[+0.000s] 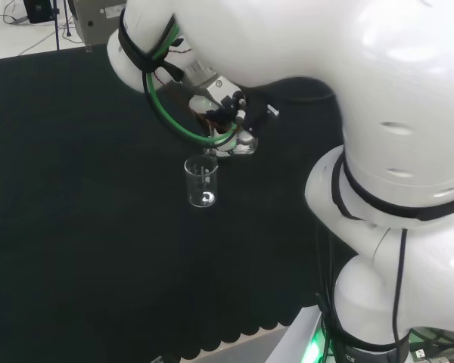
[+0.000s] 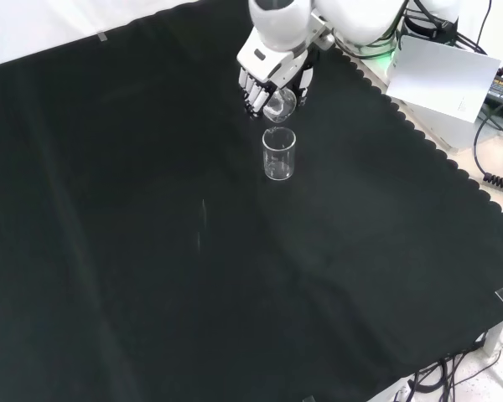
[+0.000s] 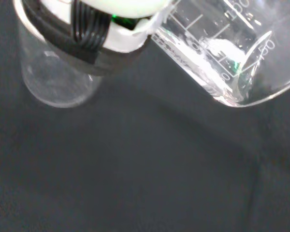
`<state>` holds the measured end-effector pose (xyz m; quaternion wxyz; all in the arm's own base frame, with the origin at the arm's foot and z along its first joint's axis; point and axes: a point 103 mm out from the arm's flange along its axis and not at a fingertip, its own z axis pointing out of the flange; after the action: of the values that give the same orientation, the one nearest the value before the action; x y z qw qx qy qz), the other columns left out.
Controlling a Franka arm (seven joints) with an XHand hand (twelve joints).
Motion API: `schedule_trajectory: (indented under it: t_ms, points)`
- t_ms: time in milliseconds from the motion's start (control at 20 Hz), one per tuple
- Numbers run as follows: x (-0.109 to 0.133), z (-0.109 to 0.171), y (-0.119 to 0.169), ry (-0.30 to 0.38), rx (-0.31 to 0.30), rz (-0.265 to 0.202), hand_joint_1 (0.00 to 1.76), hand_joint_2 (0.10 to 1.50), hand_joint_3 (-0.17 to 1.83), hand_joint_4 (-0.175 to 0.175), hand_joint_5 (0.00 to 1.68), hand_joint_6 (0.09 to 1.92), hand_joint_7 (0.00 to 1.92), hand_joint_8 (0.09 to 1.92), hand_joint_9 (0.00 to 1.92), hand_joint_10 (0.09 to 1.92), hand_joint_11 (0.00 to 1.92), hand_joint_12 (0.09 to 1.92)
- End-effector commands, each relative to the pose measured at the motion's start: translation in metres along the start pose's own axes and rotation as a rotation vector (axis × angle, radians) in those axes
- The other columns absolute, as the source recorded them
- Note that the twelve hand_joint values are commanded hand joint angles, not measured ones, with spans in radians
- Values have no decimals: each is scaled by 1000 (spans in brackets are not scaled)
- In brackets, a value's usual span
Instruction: Pour the water from the handheld beaker into the one on the table.
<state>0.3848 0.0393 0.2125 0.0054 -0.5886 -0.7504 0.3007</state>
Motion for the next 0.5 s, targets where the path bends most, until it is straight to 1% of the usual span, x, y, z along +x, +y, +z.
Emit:
schedule_trajectory:
  t_ms: [50, 500]
  points:
    - [3, 14, 3, -18, 44, -14, 1538, 994, -175, -175, 1349, 253, 1383, 458, 1641, 87, 1190, 682]
    - [9, 9, 3, -53, 38, -22, 1538, 995, -175, -175, 1346, 258, 1382, 461, 1640, 87, 1189, 685]
